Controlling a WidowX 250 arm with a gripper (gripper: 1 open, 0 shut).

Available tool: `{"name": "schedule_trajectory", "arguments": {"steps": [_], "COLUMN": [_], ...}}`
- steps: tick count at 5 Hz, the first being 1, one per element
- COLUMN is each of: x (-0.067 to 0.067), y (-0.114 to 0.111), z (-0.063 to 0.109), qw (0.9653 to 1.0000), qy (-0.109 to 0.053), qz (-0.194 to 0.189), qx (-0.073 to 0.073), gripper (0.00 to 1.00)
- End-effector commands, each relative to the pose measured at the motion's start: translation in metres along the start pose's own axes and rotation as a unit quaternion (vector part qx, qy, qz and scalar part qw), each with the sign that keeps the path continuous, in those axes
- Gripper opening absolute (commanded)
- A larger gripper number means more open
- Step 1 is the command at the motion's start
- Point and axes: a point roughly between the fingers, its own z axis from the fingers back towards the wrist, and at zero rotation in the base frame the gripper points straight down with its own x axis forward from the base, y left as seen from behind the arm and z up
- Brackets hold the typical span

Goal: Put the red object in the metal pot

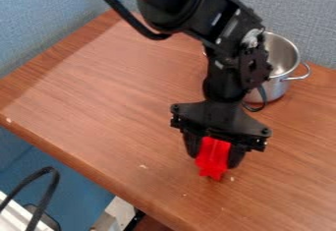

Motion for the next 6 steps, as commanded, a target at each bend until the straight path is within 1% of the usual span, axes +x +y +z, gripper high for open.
{"name": "schedule_trajectory", "arguments": {"steps": [1,3,4,5,6], "x": [-0.001,0.001,0.000,-0.004,0.016], "y": [-0.003,0.018,0.016,0.006,0.023], "z": [0.018,0.019,0.025,0.028,0.033], "qw": [0.9997,0.9993,0.9988,0.9987,0.9972], "qy": [-0.022,-0.025,-0.038,-0.040,-0.056], "qz": [-0.012,0.027,0.030,0.031,0.051], "qx": [-0.004,0.003,0.002,0.001,0.000], "gripper": [0.00,0.00,0.00,0.00,0.00]}}
